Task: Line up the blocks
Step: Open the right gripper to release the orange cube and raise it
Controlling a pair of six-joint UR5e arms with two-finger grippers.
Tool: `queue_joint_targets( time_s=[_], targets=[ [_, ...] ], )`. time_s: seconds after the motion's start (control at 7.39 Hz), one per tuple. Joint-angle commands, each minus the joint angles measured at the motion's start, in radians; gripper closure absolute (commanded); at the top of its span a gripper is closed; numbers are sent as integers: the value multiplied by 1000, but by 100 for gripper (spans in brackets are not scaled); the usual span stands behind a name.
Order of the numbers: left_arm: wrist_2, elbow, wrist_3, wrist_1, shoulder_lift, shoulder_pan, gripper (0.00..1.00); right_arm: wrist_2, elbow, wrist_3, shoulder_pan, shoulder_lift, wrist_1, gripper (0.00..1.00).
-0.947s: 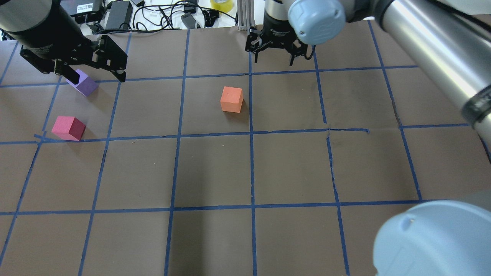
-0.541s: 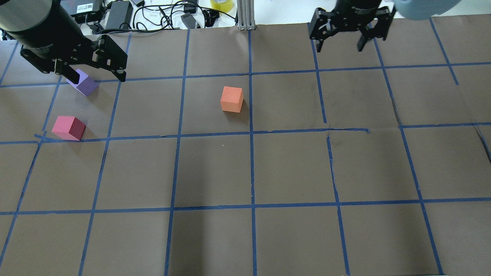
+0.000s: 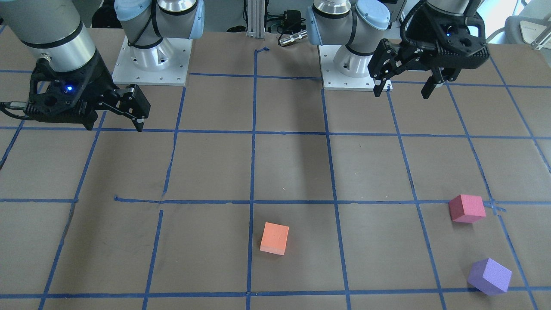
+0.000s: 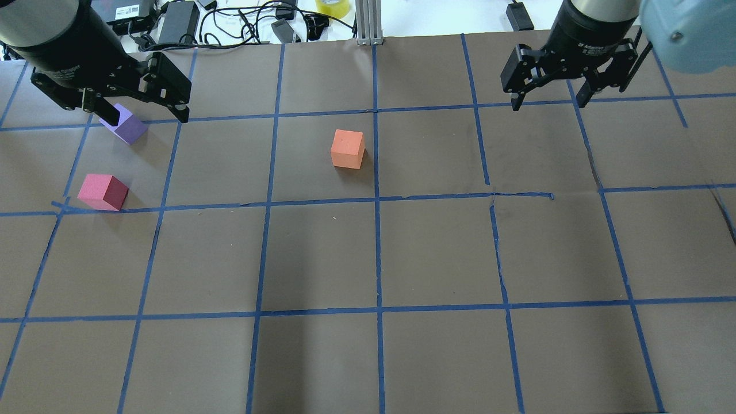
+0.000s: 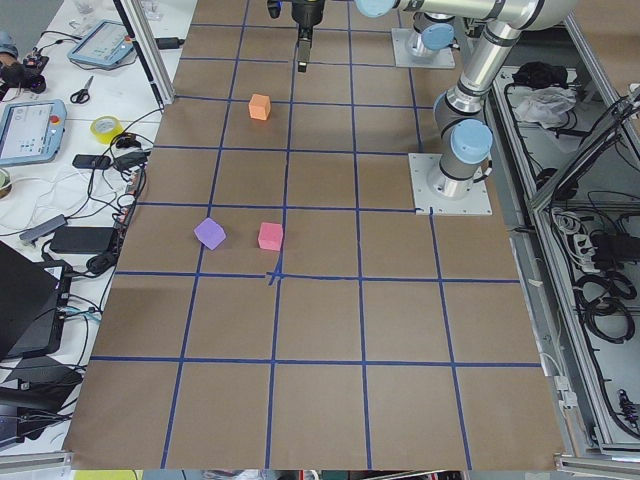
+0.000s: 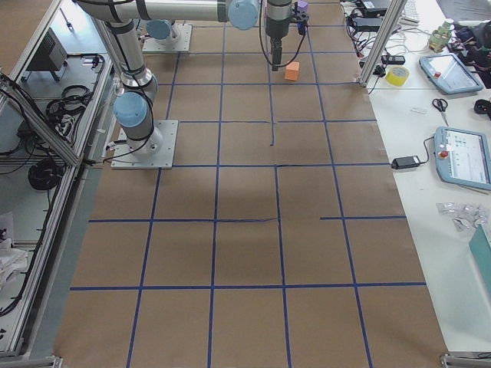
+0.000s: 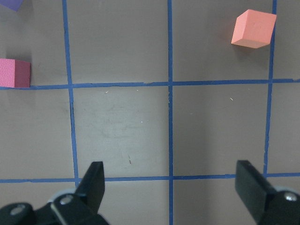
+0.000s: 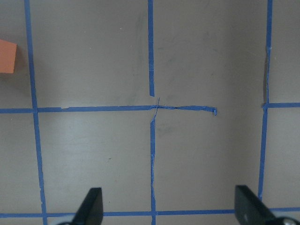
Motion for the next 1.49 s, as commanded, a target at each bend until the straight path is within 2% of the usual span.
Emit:
queue_joint_targets(
  time_s=[0.0,0.54,0.81,1.35],
  targets=[
    [0,0,0,0,1,0,0,-4,20,-9,0,3,5,0],
    [-1,0,0,0,-1,0,0,5,28,-9,7,-35,49,0],
    [2,-14,-1,0,9,0,0,-1,92,-9,32,-84,45,0],
    [0,-31,-1,26,4,0,0,2,99,-17,32,-90,31,0]
  ],
)
